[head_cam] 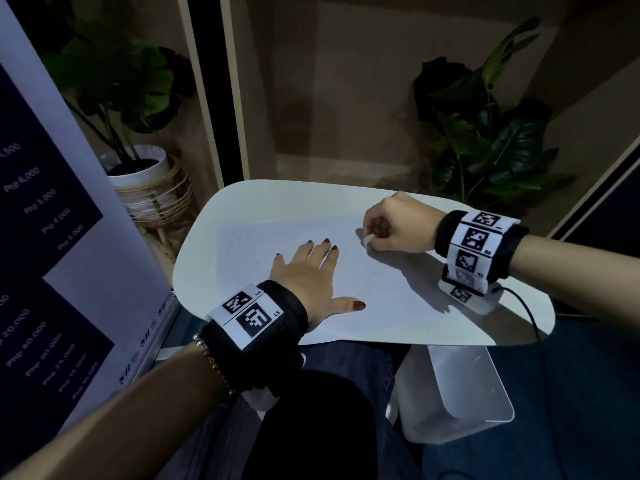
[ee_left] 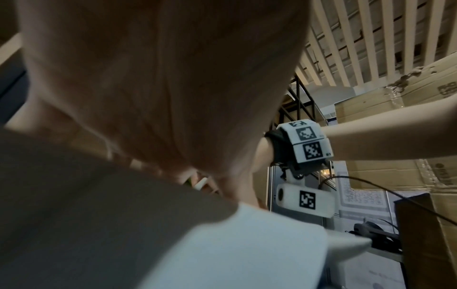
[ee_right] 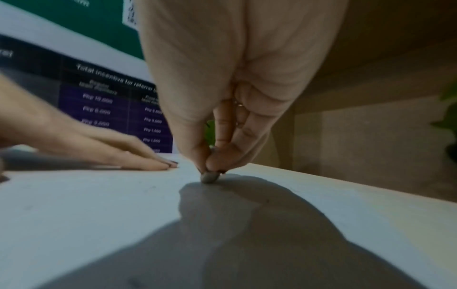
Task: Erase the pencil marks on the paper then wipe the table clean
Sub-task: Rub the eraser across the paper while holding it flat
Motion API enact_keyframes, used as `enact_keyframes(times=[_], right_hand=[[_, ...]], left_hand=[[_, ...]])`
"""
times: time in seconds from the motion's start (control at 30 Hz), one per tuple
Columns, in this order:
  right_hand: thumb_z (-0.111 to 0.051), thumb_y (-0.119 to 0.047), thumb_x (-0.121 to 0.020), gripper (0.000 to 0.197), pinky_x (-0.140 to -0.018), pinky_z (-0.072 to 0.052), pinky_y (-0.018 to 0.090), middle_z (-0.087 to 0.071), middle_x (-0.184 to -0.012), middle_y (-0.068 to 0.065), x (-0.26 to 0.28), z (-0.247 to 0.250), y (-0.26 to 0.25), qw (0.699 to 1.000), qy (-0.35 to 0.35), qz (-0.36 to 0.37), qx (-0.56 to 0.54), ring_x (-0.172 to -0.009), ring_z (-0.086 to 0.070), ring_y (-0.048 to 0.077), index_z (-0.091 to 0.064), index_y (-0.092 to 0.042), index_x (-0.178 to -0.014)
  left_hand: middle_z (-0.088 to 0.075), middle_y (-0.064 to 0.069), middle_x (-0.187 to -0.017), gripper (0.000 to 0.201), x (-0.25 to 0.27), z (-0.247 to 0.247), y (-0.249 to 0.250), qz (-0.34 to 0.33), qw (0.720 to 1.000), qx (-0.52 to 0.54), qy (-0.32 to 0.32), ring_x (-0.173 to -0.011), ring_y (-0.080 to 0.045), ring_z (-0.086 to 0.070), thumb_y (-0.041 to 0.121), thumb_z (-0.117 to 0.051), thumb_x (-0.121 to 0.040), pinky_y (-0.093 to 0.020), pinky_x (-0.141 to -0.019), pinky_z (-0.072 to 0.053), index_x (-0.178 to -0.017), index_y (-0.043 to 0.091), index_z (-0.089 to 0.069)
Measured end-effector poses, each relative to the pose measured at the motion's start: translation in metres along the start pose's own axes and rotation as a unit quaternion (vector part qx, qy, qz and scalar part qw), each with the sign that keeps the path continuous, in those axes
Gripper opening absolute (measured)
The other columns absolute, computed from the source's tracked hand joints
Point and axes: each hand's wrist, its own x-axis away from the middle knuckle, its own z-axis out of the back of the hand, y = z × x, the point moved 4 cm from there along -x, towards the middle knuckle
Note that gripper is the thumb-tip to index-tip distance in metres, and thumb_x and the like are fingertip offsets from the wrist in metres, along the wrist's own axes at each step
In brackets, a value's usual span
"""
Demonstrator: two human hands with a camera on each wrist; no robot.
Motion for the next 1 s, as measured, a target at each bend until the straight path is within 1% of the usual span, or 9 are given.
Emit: enact_keyframes(times=[0.17,0.33,0.5,0.53,0.63,0.7,0.8,0.9,1.0], right_hand=[[-0.071,-0.022,-0.08,0.007,-0.068,-0.044,0.013,-0.066,-0.074,-0.014,0.013,-0.011,-0.026,0.993,-0.088,0.066,-0.039,-0.07,-0.058,-0.003,-0.073,-0.021,-0.086],[-0.069,-0.02,-0.084,0.013,-0.064,-0.043,0.021,-0.065,-0.071,-0.003,-0.008,0.002,0.01,1.0,-0.006,-0.01,0.011,-0.068,-0.06,0.014,-0.074,-0.01,-0.091],[-0.072,-0.024,-0.08,0.005,-0.064,-0.042,0.012,-0.067,-0.073,-0.011,0.005,-0.007,-0.017,0.996,-0.071,0.058,-0.016,-0.067,-0.057,-0.002,-0.072,-0.021,-0.084],[-0.072,-0.024,-0.08,0.005,-0.065,-0.044,0.013,-0.067,-0.073,-0.011,0.005,-0.007,-0.016,0.996,-0.071,0.055,-0.014,-0.067,-0.057,-0.002,-0.072,-0.022,-0.084],[-0.071,-0.022,-0.082,0.007,-0.068,-0.048,0.025,-0.067,-0.073,-0.005,-0.007,0.004,0.001,0.999,-0.013,0.033,0.01,-0.065,-0.056,0.005,-0.073,-0.016,-0.085],[-0.072,-0.021,-0.083,0.007,-0.068,-0.05,0.026,-0.068,-0.073,-0.003,-0.012,0.008,0.005,0.999,-0.006,0.032,0.005,-0.065,-0.06,0.008,-0.074,-0.015,-0.087],[-0.072,-0.021,-0.085,0.008,-0.071,-0.051,0.026,-0.07,-0.076,-0.003,-0.018,0.004,-0.003,0.999,-0.016,0.048,-0.007,-0.07,-0.063,0.011,-0.074,-0.015,-0.089],[-0.071,-0.023,-0.085,0.007,-0.071,-0.048,0.024,-0.067,-0.076,-0.007,-0.02,-0.002,-0.008,0.998,-0.031,0.057,0.002,-0.068,-0.057,0.004,-0.074,-0.017,-0.088],[-0.075,-0.023,-0.083,0.004,-0.07,-0.05,0.021,-0.071,-0.075,-0.009,-0.017,-0.001,-0.005,0.993,-0.105,0.048,-0.018,-0.068,-0.061,0.003,-0.075,-0.02,-0.086]], left_hand=[[0.01,0.005,-0.164,0.096,-0.001,0.0,-0.001,0.001,1.0,-0.003,-0.005,-0.15,-0.018,0.007,0.075,-0.03,-0.089,-0.055,-0.118,-0.011,-0.157,0.018,0.006],[0.011,0.005,-0.164,0.095,0.0,0.001,0.0,0.002,1.0,-0.004,-0.012,-0.15,-0.018,0.008,0.075,-0.029,-0.09,-0.055,-0.118,-0.011,-0.156,0.018,0.008],[0.013,0.005,-0.164,0.095,0.0,0.0,-0.002,0.0,1.0,0.006,-0.011,-0.15,-0.017,0.009,0.075,-0.03,-0.09,-0.055,-0.119,-0.008,-0.157,0.019,0.008],[0.013,0.005,-0.164,0.095,0.0,0.0,-0.002,0.0,1.0,0.004,-0.011,-0.15,-0.017,0.009,0.075,-0.03,-0.09,-0.054,-0.119,-0.008,-0.157,0.019,0.008],[0.013,0.005,-0.164,0.095,0.0,0.001,-0.001,0.001,1.0,0.0,-0.014,-0.15,-0.018,0.009,0.075,-0.03,-0.09,-0.055,-0.119,-0.009,-0.156,0.019,0.008],[0.013,0.005,-0.164,0.094,0.001,0.002,-0.001,0.001,1.0,-0.003,-0.015,-0.15,-0.018,0.009,0.075,-0.029,-0.09,-0.056,-0.119,-0.009,-0.157,0.02,0.008],[0.013,0.004,-0.164,0.09,0.0,0.002,-0.001,-0.005,1.0,-0.005,-0.019,-0.15,-0.02,0.009,0.075,-0.028,-0.09,-0.057,-0.118,-0.009,-0.156,0.027,0.009],[0.012,0.003,-0.164,0.087,0.0,0.002,-0.002,-0.01,1.0,-0.009,-0.02,-0.15,-0.02,0.01,0.075,-0.027,-0.09,-0.058,-0.118,-0.009,-0.156,0.031,0.008],[0.012,0.004,-0.164,0.088,-0.001,0.002,-0.002,-0.01,1.0,-0.011,-0.02,-0.15,-0.02,0.009,0.076,-0.028,-0.089,-0.058,-0.118,-0.01,-0.156,0.03,0.008]])
